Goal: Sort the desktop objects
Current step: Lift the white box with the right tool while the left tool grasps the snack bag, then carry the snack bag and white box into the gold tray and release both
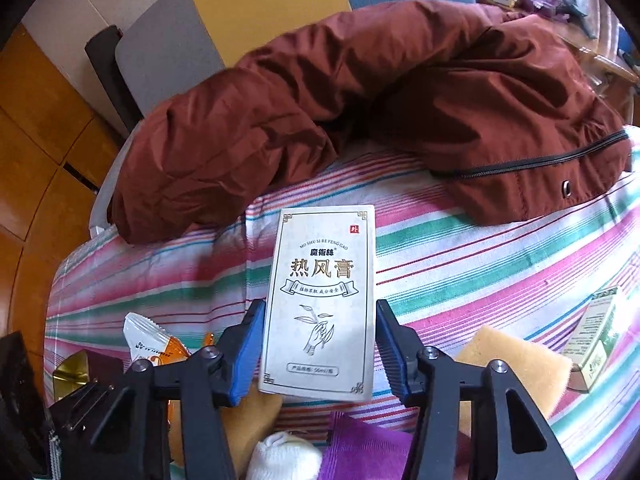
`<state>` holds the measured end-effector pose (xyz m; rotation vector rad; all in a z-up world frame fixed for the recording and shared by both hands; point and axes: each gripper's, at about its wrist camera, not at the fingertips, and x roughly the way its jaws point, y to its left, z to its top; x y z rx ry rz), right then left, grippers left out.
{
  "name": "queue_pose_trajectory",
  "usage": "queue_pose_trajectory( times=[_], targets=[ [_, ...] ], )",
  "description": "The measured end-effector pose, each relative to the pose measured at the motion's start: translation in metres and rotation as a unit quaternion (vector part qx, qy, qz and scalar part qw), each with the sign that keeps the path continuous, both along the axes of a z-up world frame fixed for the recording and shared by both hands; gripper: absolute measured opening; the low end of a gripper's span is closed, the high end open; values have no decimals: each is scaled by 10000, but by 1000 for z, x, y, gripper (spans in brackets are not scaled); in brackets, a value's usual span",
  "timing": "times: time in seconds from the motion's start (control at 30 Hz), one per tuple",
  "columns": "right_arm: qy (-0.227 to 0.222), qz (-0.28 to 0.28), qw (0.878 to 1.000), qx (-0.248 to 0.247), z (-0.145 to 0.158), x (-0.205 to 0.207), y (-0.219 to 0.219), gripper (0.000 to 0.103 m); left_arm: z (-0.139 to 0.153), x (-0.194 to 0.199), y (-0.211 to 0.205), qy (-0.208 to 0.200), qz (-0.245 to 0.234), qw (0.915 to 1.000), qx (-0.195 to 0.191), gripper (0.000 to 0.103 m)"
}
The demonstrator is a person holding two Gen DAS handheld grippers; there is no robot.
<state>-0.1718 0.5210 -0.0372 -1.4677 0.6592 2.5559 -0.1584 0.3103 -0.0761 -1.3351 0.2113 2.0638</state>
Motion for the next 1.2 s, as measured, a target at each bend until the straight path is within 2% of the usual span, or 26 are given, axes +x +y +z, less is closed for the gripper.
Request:
queue_pose_trajectory(
  times=[0.17, 0.37, 0.6, 0.8, 0.93, 1.07, 1.2],
  targets=[
    [299, -63, 9994, 146, 20, 9, -3, 53, 28, 12, -17, 252, 111, 9992, 290, 65],
    [688, 152, 9972, 265, 59, 31, -24, 53, 67, 37, -56, 536, 340, 9963, 583, 65],
    [1105, 739, 9910, 119, 93, 64, -78, 53, 93, 65, -116, 770, 816, 9900, 854, 65],
    [1223, 1305, 9838, -126, 98, 80, -135, 53, 100, 72, -185, 894, 1469, 9812, 873, 65],
    [1223, 1742, 9769, -193, 99, 85, -181, 53, 95, 64, -235, 857, 1960, 9735, 805, 65],
    [1179, 2147, 9694, -183, 97, 86, -222, 53, 87, 54, -277, 587, 2465, 9621, 1006, 65],
    [1006, 2429, 9648, -110, 86, 85, -259, 53, 80, 43, -301, 119, 2755, 9478, 1598, 65]
  ],
)
